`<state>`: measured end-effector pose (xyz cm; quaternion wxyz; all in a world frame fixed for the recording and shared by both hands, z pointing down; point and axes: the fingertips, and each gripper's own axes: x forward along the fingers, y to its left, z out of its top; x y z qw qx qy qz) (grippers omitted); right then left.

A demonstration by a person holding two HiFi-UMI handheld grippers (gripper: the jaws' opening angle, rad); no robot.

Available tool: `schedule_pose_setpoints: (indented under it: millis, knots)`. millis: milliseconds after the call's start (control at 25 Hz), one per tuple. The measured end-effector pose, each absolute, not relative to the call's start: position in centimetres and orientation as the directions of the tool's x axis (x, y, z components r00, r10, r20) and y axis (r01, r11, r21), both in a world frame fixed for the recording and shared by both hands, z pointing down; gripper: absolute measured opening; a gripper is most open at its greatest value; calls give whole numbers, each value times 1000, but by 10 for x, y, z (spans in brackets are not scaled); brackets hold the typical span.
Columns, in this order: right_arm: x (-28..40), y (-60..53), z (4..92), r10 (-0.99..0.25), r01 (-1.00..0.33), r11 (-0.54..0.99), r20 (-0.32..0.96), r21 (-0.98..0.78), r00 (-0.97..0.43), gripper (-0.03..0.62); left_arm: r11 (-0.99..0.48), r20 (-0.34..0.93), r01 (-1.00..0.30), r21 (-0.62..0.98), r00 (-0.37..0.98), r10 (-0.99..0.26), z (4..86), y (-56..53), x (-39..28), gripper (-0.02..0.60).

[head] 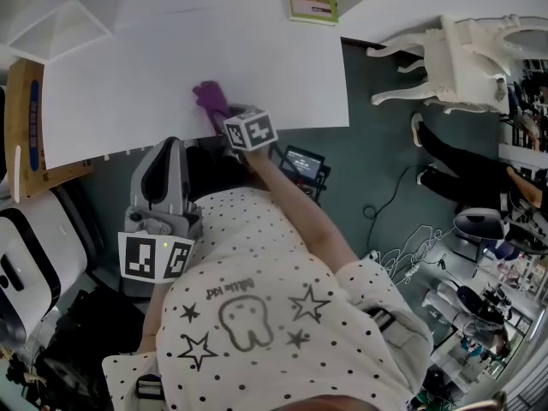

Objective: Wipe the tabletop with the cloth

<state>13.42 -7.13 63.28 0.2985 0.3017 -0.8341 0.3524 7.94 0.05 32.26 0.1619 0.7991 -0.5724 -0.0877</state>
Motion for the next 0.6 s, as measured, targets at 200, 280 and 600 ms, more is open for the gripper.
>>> schedule_pose_setpoints:
  millis: [200,280,600]
  knots:
    - [142,-72,634,-301,-715,564,704,-413,-644,63,-299,42,-886,355,335,-941,323,0,83,-5]
    - [148,-73,634,-305,-722,559,708,-408,-637,63,-310,42,-882,355,346,-937,323,-1,88,-5]
    - [160,-77,635,-310,-729,552,712,-404,-630,63,-324,32,-879,351,357,-933,320,-7,96,-5]
